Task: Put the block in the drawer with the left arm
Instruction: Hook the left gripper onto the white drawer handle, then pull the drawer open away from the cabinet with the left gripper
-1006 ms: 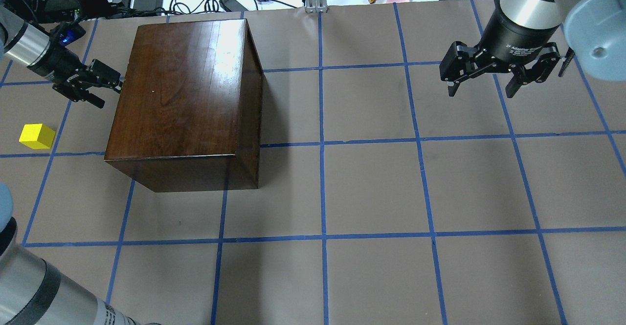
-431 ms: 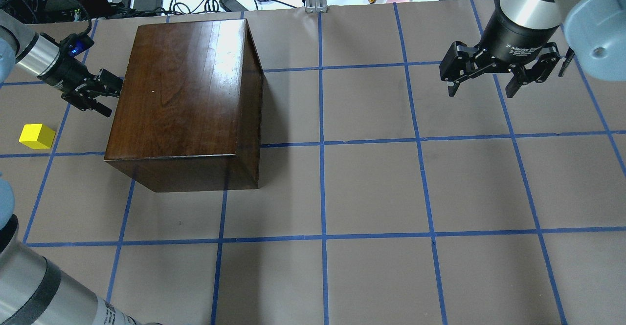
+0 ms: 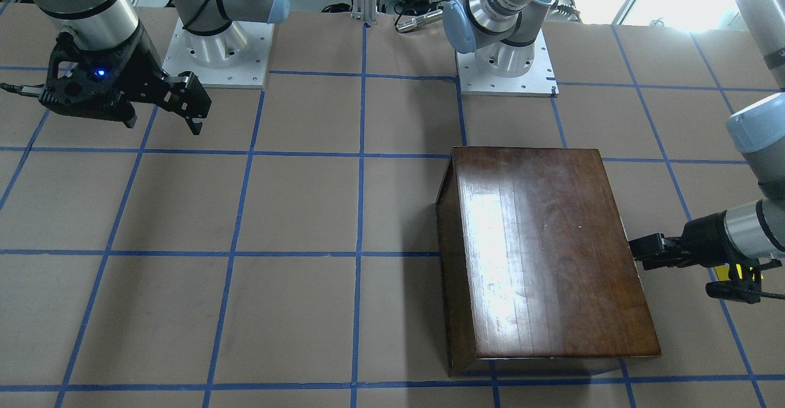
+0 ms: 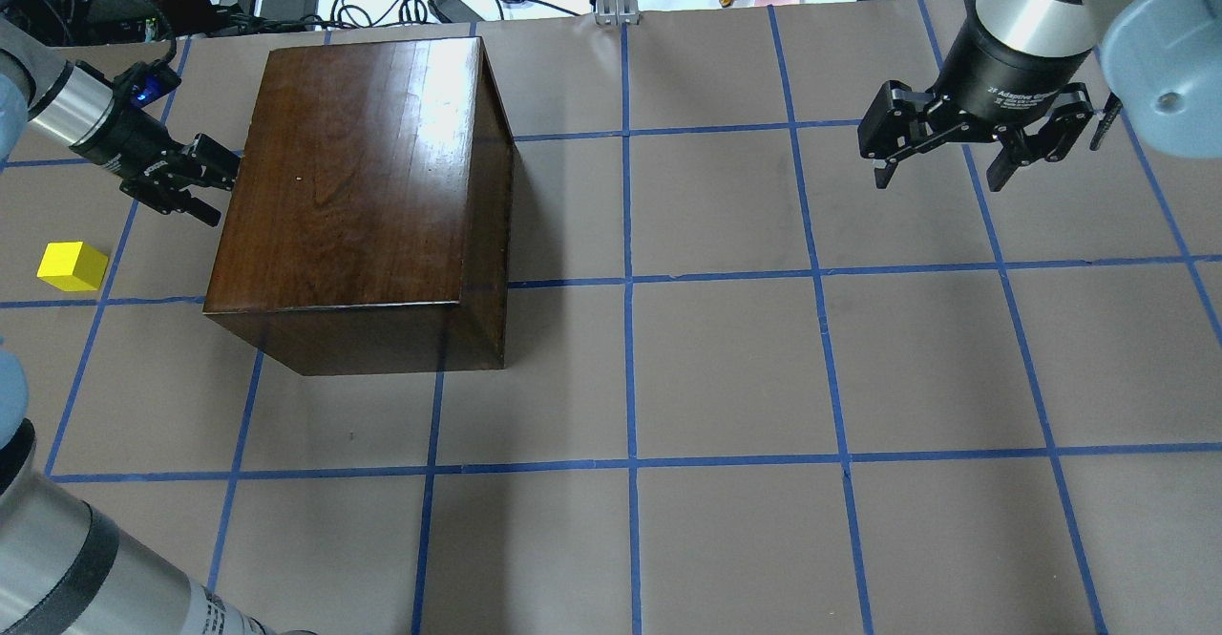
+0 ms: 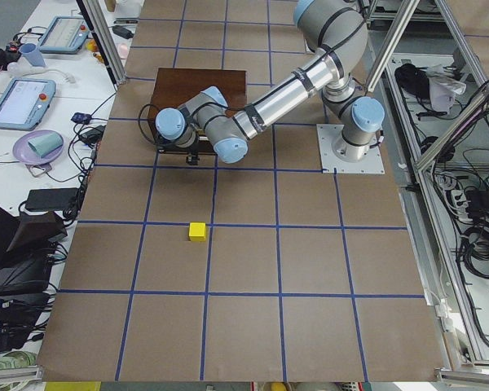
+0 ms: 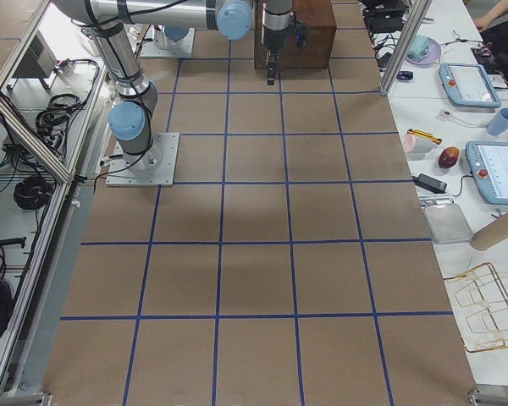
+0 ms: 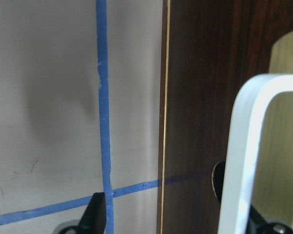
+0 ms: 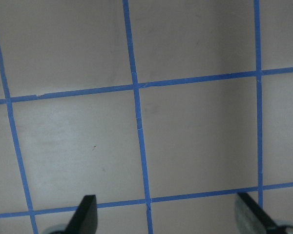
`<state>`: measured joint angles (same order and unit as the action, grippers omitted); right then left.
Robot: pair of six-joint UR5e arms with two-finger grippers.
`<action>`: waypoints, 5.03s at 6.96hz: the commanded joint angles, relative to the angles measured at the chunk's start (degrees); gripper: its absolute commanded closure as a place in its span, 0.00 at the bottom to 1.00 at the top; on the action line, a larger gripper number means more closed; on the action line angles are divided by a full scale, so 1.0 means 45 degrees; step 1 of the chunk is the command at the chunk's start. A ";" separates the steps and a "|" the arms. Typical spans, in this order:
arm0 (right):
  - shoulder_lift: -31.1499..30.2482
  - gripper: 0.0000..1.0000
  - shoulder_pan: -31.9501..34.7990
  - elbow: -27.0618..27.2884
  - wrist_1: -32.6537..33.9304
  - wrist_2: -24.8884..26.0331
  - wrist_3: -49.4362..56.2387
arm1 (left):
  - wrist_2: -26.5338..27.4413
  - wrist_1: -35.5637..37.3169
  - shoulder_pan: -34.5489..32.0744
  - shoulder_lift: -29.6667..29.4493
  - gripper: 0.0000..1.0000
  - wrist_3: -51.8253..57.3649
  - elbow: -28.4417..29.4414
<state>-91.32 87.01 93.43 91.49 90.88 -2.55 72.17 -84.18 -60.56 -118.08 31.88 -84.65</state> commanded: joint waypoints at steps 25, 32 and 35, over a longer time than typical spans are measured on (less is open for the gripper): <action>0.0000 0.00 0.0000 0.0000 0.0000 0.0000 0.0000 | 0.1987 0.0737 0.1016 0.0106 0.15 0.0083 0.0373; 0.0000 0.00 0.0000 0.0000 0.0000 0.0000 0.0000 | 0.2594 0.1030 0.1016 0.0146 0.15 0.0474 0.0373; 0.0000 0.00 0.0000 0.0000 0.0000 0.0000 0.0000 | 0.2614 0.1011 0.1016 0.0243 0.15 0.0455 0.0373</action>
<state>-91.32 87.01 93.43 91.49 90.90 -2.55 83.86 -79.61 -55.98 -117.22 33.94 -82.97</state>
